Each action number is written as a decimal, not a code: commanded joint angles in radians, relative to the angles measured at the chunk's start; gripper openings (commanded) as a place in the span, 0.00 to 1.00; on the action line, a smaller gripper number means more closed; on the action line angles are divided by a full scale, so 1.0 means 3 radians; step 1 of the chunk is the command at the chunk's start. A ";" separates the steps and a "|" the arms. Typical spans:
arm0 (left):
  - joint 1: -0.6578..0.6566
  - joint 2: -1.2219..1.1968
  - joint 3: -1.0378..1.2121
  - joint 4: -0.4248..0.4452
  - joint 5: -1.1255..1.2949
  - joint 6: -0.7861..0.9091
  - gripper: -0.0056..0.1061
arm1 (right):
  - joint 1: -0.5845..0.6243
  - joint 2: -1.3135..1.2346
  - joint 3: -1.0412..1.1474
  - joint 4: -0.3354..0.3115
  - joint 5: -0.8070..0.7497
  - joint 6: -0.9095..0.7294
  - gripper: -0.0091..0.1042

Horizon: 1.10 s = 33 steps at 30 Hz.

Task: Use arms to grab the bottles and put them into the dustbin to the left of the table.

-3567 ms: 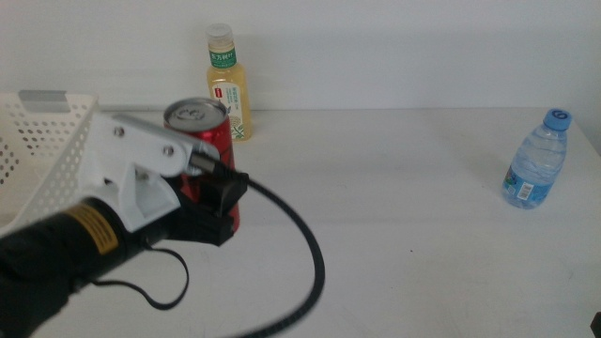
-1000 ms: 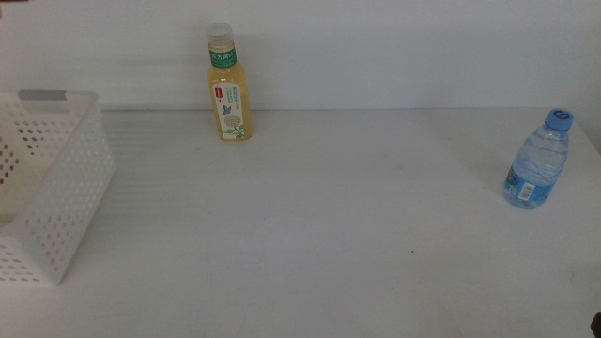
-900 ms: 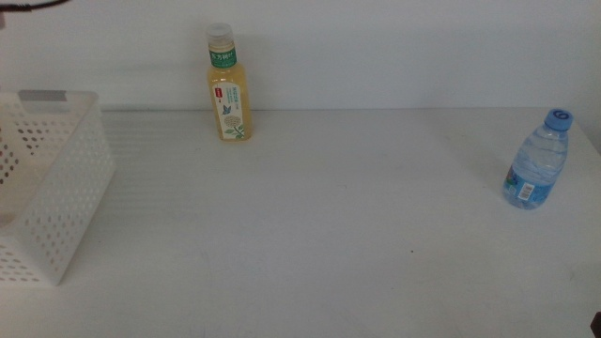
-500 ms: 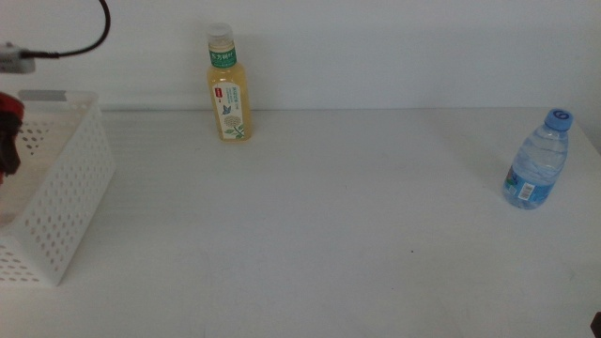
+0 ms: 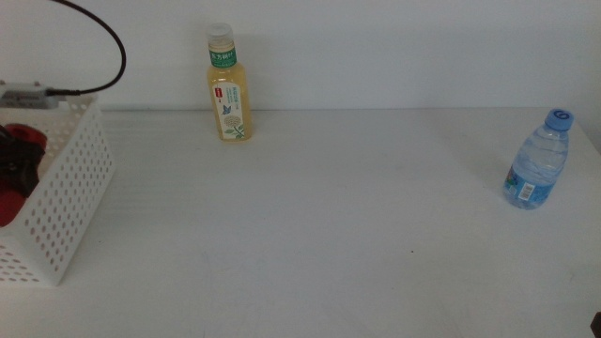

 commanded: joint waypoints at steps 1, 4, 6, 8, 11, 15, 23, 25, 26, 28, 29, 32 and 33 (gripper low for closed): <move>-0.0005 -0.0152 -0.0125 -0.0041 -0.0073 0.0001 0.01 | -0.0017 -0.0093 -0.0023 -0.0021 -0.0242 -0.0028 0.78; -0.0005 -0.0078 -0.0125 -0.0061 -0.0080 0.0001 0.01 | -0.0017 -0.0093 -0.0023 -0.0021 -0.0242 -0.0028 0.78; -0.0005 -0.0030 -0.0125 -0.0065 -0.0080 0.0001 0.01 | -0.0017 -0.0093 -0.0023 -0.0021 -0.0242 -0.0028 0.78; -0.0005 0.0015 -0.0125 -0.0061 -0.0080 -0.0011 0.01 | -0.0017 -0.0093 -0.0023 -0.0021 -0.0242 -0.0028 0.78; -0.0005 0.0068 -0.0125 -0.0059 -0.0101 -0.0032 0.02 | -0.0017 -0.0093 -0.0023 -0.0021 -0.0242 -0.0028 0.78; -0.0005 0.0123 -0.0125 -0.0063 -0.0101 -0.0048 0.09 | -0.0017 -0.0093 -0.0023 -0.0021 -0.0242 -0.0028 0.78; -0.0008 0.0126 -0.0125 -0.0051 -0.0101 -0.0135 0.80 | -0.0017 -0.0093 -0.0023 -0.0021 -0.0242 -0.0028 0.78; -0.0008 0.0126 -0.0130 -0.0051 -0.0087 -0.0164 0.86 | -0.0017 -0.0093 -0.0023 -0.0021 -0.0242 -0.0028 0.78; -0.0008 0.0126 -0.0152 -0.0051 -0.0059 -0.0211 0.86 | -0.0017 -0.0093 -0.0023 -0.0021 -0.0242 -0.0028 0.78; -0.0012 0.0126 -0.0257 -0.0051 0.0083 -0.0358 0.86 | -0.0017 -0.0093 -0.0023 -0.0021 -0.0242 -0.0028 0.78; -0.0012 0.0126 -0.0329 -0.0051 0.0182 -0.0431 0.86 | -0.0017 -0.0093 -0.0023 -0.0021 -0.0242 -0.0028 0.78; -0.0012 0.0126 -0.0567 -0.0051 0.0449 -0.0584 0.86 | -0.0017 -0.0093 -0.0023 -0.0021 -0.0242 -0.0028 0.78; -0.0015 0.0104 -0.0608 -0.0067 0.0450 -0.0609 0.86 | -0.0017 -0.0093 -0.0023 -0.0021 -0.0242 -0.0028 0.78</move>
